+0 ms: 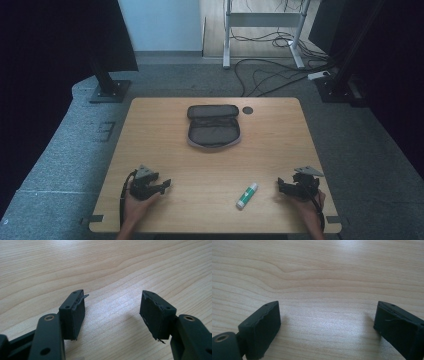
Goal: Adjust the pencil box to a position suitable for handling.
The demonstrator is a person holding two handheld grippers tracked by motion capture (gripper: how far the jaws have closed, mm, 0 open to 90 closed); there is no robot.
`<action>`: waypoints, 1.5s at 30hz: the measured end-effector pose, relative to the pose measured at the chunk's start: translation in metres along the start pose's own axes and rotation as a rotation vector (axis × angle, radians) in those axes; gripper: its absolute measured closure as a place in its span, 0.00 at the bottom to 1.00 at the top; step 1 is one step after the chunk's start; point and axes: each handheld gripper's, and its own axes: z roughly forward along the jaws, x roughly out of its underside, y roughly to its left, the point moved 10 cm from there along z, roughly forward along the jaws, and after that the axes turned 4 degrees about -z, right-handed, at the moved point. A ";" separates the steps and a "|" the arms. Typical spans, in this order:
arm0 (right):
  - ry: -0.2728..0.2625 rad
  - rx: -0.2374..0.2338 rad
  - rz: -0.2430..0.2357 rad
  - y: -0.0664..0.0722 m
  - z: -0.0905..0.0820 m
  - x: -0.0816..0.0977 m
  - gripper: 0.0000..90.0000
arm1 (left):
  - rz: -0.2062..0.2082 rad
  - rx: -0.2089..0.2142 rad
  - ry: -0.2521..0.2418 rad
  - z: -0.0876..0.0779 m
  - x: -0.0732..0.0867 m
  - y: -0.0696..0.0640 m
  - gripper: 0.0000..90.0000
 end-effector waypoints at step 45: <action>-0.189 -0.188 -0.031 0.055 -0.014 -0.097 0.30 | -0.065 0.072 -0.059 0.026 -0.089 -0.021 0.43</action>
